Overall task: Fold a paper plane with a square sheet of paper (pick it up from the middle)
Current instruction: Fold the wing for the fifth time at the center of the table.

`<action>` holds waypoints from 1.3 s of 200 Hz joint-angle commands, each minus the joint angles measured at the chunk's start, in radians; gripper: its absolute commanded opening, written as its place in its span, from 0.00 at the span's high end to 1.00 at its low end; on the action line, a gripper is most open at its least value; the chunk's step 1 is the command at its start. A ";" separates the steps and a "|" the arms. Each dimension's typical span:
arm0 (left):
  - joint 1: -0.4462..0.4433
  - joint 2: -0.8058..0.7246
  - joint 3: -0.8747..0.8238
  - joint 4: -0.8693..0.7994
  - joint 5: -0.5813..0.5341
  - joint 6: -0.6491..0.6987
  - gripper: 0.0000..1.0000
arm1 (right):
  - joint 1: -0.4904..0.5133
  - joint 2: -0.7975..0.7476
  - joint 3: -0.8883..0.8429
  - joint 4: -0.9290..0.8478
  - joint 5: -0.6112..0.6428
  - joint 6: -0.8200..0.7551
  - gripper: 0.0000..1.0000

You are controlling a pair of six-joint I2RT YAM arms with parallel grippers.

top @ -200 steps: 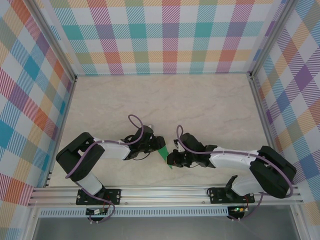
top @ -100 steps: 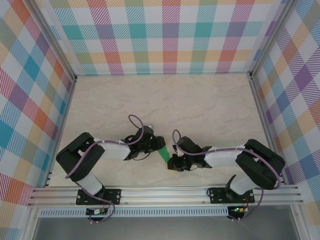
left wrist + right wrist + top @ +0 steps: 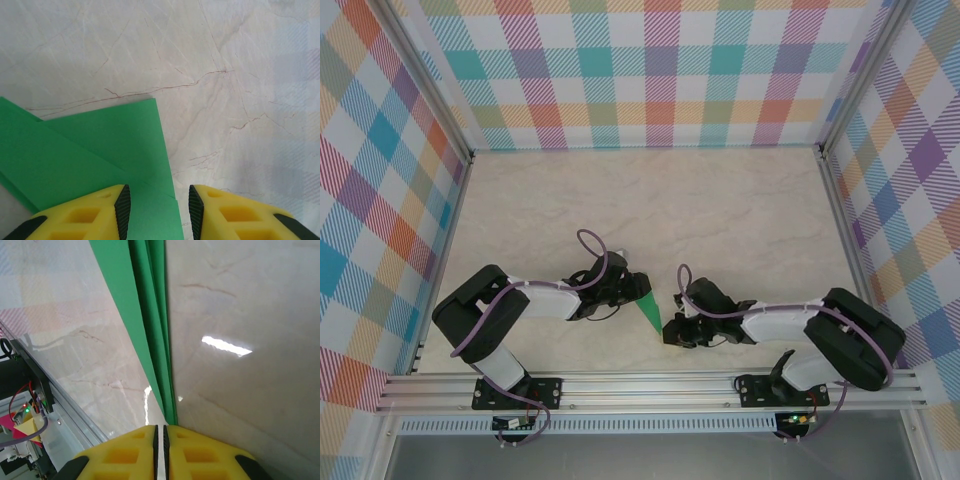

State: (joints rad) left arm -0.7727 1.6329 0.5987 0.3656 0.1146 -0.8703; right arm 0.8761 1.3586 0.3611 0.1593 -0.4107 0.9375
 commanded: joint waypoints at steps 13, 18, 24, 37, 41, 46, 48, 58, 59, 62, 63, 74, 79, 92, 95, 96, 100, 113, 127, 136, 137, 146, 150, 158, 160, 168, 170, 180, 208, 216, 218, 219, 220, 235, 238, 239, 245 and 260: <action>-0.010 0.015 -0.024 -0.159 -0.063 0.032 0.61 | 0.000 -0.110 0.086 -0.105 0.104 0.033 0.87; -0.010 0.013 -0.024 -0.163 -0.064 0.034 0.61 | 0.000 -0.106 0.094 -0.092 0.105 0.042 0.86; -0.009 0.012 -0.021 -0.166 -0.064 0.036 0.61 | 0.001 -0.095 0.105 -0.076 0.103 0.050 0.86; -0.009 0.009 -0.019 -0.175 -0.068 0.039 0.61 | 0.000 -0.047 0.135 -0.071 0.089 0.059 0.86; -0.008 0.009 -0.019 -0.177 -0.070 0.038 0.61 | 0.001 -0.031 0.144 -0.075 0.085 0.059 0.86; -0.008 0.008 -0.019 -0.177 -0.070 0.038 0.61 | 0.000 -0.003 0.150 -0.072 0.075 0.060 0.86; -0.009 0.008 -0.019 -0.177 -0.071 0.039 0.61 | 0.000 0.007 0.151 -0.064 0.070 0.059 0.86; -0.010 0.006 -0.019 -0.177 -0.069 0.040 0.61 | 0.000 0.059 0.149 -0.019 0.039 0.061 0.86; -0.011 0.007 -0.019 -0.177 -0.069 0.040 0.61 | 0.000 0.062 0.149 -0.014 0.036 0.061 0.86; -0.010 0.005 -0.020 -0.176 -0.069 0.038 0.61 | 0.000 0.075 0.147 -0.004 0.028 0.062 0.86; -0.010 0.005 -0.019 -0.176 -0.069 0.038 0.61 | 0.001 0.083 0.147 0.000 0.026 0.061 0.86; -0.011 0.004 -0.021 -0.173 -0.071 0.037 0.61 | 0.000 0.139 0.144 0.009 0.000 0.052 0.85; -0.011 0.004 -0.021 -0.171 -0.069 0.036 0.61 | 0.000 0.162 0.145 0.000 -0.006 0.044 0.85; -0.013 0.005 -0.019 -0.174 -0.068 0.038 0.61 | 0.001 0.201 0.130 -0.010 -0.017 0.024 0.85; -0.013 0.005 -0.018 -0.174 -0.068 0.040 0.61 | 0.000 0.208 0.122 -0.007 -0.022 0.022 0.85; -0.014 0.004 -0.017 -0.174 -0.067 0.040 0.61 | -0.001 0.209 0.120 -0.005 -0.023 0.021 0.85; -0.014 0.003 -0.019 -0.175 -0.068 0.040 0.61 | 0.001 0.215 0.113 -0.002 -0.027 0.016 0.85; -0.013 0.002 -0.019 -0.178 -0.072 0.040 0.61 | -0.001 0.216 0.091 -0.018 -0.020 0.002 0.85; -0.014 0.001 -0.022 -0.178 -0.075 0.042 0.61 | -0.002 0.210 0.075 -0.045 -0.013 -0.013 0.84; -0.013 -0.002 -0.024 -0.177 -0.076 0.042 0.61 | -0.001 0.205 0.061 -0.046 -0.016 -0.017 0.84; -0.014 -0.001 -0.024 -0.177 -0.076 0.042 0.61 | -0.001 0.203 0.060 -0.046 -0.017 -0.018 0.84; -0.013 -0.003 -0.022 -0.180 -0.079 0.042 0.61 | -0.001 0.196 0.049 -0.050 -0.016 -0.019 0.84; -0.014 -0.004 -0.022 -0.181 -0.080 0.042 0.61 | -0.002 0.192 0.045 -0.052 -0.016 -0.019 0.84; -0.014 -0.004 -0.020 -0.184 -0.081 0.044 0.61 | -0.002 0.183 0.037 -0.060 -0.014 -0.021 0.84; -0.014 -0.004 -0.020 -0.184 -0.081 0.044 0.61 | -0.001 0.180 0.036 -0.062 -0.013 -0.022 0.84; -0.013 -0.005 -0.019 -0.186 -0.081 0.046 0.61 | -0.001 0.172 0.031 -0.076 -0.010 -0.023 0.84; -0.013 -0.005 -0.018 -0.186 -0.082 0.047 0.61 | -0.002 0.168 0.029 -0.077 -0.010 -0.023 0.84; -0.014 -0.006 -0.015 -0.187 -0.081 0.048 0.61 | -0.001 0.156 0.019 -0.094 -0.007 -0.028 0.84; -0.013 -0.004 -0.013 -0.188 -0.081 0.049 0.61 | -0.002 0.089 -0.022 -0.133 -0.005 -0.041 0.83; -0.013 -0.004 -0.013 -0.186 -0.079 0.051 0.61 | -0.001 0.055 -0.032 -0.149 -0.005 -0.047 0.83; -0.014 -0.004 -0.012 -0.186 -0.079 0.050 0.61 | -0.001 0.044 -0.034 -0.155 -0.004 -0.048 0.83; -0.014 -0.004 -0.011 -0.186 -0.079 0.050 0.61 | -0.001 0.039 -0.035 -0.159 -0.003 -0.049 0.83; -0.013 -0.004 -0.011 -0.185 -0.079 0.051 0.61 | -0.002 0.034 -0.035 -0.161 -0.003 -0.051 0.83; -0.013 -0.005 -0.011 -0.186 -0.078 0.054 0.61 | -0.002 -0.059 -0.037 -0.234 0.035 -0.061 0.79; -0.014 -0.006 -0.010 -0.186 -0.078 0.055 0.61 | -0.001 -0.080 -0.036 -0.254 0.046 -0.063 0.79; -0.014 -0.007 -0.010 -0.186 -0.078 0.055 0.61 | -0.001 -0.086 -0.036 -0.260 0.050 -0.064 0.79; -0.014 -0.008 -0.010 -0.186 -0.078 0.054 0.61 | -0.001 -0.131 -0.034 -0.295 0.071 -0.066 0.78; -0.013 -0.016 -0.008 -0.184 -0.073 0.058 0.60 | -0.003 -0.265 -0.031 -0.378 0.153 -0.067 0.73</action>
State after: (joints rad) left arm -0.7834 1.6199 0.6067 0.3195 0.0834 -0.8398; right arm 0.8703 1.2419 0.3370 -0.0029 -0.3752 0.8982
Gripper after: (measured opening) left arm 0.392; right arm 0.233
